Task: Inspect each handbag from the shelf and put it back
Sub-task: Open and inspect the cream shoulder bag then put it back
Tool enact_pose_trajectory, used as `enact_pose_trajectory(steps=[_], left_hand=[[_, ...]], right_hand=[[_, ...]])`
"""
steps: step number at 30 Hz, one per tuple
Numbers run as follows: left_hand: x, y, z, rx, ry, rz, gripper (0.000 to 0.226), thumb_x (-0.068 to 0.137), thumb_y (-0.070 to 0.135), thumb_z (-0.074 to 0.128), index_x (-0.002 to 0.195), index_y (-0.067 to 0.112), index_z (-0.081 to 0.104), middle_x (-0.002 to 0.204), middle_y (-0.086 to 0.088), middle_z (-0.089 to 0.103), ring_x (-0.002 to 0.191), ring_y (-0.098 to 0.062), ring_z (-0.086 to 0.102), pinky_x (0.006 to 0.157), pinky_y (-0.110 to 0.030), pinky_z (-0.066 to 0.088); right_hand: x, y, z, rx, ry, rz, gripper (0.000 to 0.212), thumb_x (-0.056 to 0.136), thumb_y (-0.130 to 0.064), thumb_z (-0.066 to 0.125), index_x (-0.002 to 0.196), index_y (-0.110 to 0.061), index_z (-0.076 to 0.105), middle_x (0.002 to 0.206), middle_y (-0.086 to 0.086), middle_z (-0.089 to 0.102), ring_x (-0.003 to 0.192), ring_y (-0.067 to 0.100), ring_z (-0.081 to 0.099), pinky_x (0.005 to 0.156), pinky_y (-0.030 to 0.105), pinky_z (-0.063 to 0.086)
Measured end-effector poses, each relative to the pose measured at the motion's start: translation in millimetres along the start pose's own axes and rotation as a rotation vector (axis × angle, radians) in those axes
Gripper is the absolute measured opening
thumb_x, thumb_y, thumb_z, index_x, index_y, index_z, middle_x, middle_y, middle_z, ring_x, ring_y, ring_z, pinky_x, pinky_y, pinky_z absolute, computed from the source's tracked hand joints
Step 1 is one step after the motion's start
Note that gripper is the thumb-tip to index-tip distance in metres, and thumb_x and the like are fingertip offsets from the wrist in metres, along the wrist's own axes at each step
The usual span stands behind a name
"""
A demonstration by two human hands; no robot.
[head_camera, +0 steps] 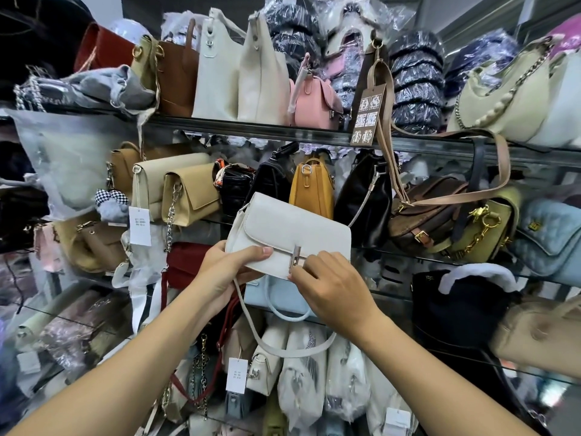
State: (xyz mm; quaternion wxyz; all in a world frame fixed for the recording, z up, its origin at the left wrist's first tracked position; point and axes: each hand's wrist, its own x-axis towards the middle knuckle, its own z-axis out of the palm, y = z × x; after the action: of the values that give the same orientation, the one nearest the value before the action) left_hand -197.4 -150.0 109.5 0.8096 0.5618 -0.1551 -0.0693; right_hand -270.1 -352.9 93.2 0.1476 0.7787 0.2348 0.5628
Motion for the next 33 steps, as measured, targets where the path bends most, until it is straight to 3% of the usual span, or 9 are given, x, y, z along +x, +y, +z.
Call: enact_pose_trajectory(steps=[4,7,11,14,16,19,24,28,33], left_hand=[[1,2,2,-0.014,0.027,-0.015,0.083,0.053,0.015,0.091,0.128,-0.002,0.059,0.108,-0.016,0.076,0.098,-0.031,0.075,0.085,-0.045,0.062],[1,5,0,-0.021,0.042,-0.010,0.089,0.050,0.019,0.093,0.129,-0.002,0.058,0.109,-0.016,0.076,0.100,-0.032,0.075,0.088,-0.049,0.061],[0,10,-6,-0.019,0.025,-0.010,0.096,0.042,0.024,0.093,0.128,-0.001,0.059,0.109,-0.017,0.076,0.101,-0.033,0.074,0.092,-0.053,0.058],[-3,13,-10,0.005,-0.004,-0.007,0.092,0.040,0.021,0.092,0.124,0.001,0.063,0.109,-0.015,0.076,0.100,-0.031,0.075,0.087,-0.046,0.061],[-5,14,-13,0.013,-0.021,-0.009,0.089,0.040,0.019,0.092,0.122,0.001,0.064,0.108,-0.013,0.077,0.098,-0.030,0.075,0.083,-0.042,0.063],[-9,14,-14,0.020,-0.037,-0.017,0.088,0.039,0.018,0.092,0.121,0.000,0.064,0.108,-0.014,0.077,0.095,-0.029,0.076,0.082,-0.041,0.063],[-12,12,-14,0.006,-0.047,-0.048,0.074,0.049,0.010,0.090,0.119,-0.002,0.066,0.107,-0.018,0.076,0.086,-0.028,0.077,0.078,-0.041,0.063],[-13,15,-12,0.028,-0.071,-0.064,0.082,0.042,0.017,0.091,0.118,-0.002,0.066,0.109,-0.018,0.076,0.089,-0.028,0.076,0.071,-0.038,0.065],[-16,15,-14,0.058,-0.084,-0.091,0.092,0.042,0.016,0.092,0.125,-0.006,0.059,0.109,-0.019,0.075,0.095,-0.031,0.075,0.070,-0.036,0.062]], right_hand=[[-4,-5,-3,-0.005,0.015,-0.049,0.011,0.091,-0.016,0.075,0.087,-0.007,0.069,0.075,0.007,0.056,0.066,0.027,0.048,0.064,0.037,0.038],[-6,-1,-7,0.061,-0.023,-0.009,0.027,0.099,-0.032,0.063,0.100,-0.007,0.074,0.083,0.006,0.063,0.072,0.028,0.058,0.071,0.038,0.047],[-2,12,-13,0.217,-0.040,0.224,0.031,0.098,-0.037,0.062,0.110,-0.011,0.073,0.099,0.007,0.064,0.088,0.028,0.062,0.077,0.043,0.050],[2,32,-16,0.258,-0.094,0.411,0.052,0.095,-0.048,0.061,0.133,-0.012,0.064,0.126,0.012,0.059,0.114,0.032,0.056,0.093,0.048,0.051],[3,47,-20,0.336,-0.233,0.487,0.076,0.089,-0.063,0.060,0.150,-0.020,0.048,0.145,0.012,0.047,0.134,0.032,0.045,0.111,0.047,0.042],[3,60,-29,0.507,-0.428,0.526,0.098,0.079,-0.078,0.062,0.159,-0.030,0.030,0.156,0.000,0.036,0.144,0.021,0.036,0.119,0.042,0.033],[0,56,-39,0.599,-0.442,0.538,0.100,0.075,-0.079,0.063,0.156,-0.029,0.035,0.150,-0.012,0.042,0.135,0.006,0.043,0.112,0.031,0.038],[-7,52,-38,0.477,-0.428,0.502,0.095,0.080,-0.081,0.054,0.151,-0.021,0.041,0.149,-0.003,0.050,0.132,0.019,0.052,0.107,0.039,0.046],[-14,50,-38,0.454,-0.360,0.569,0.078,0.082,-0.074,0.040,0.133,-0.018,0.059,0.123,0.003,0.070,0.105,0.034,0.066,0.082,0.042,0.052]])
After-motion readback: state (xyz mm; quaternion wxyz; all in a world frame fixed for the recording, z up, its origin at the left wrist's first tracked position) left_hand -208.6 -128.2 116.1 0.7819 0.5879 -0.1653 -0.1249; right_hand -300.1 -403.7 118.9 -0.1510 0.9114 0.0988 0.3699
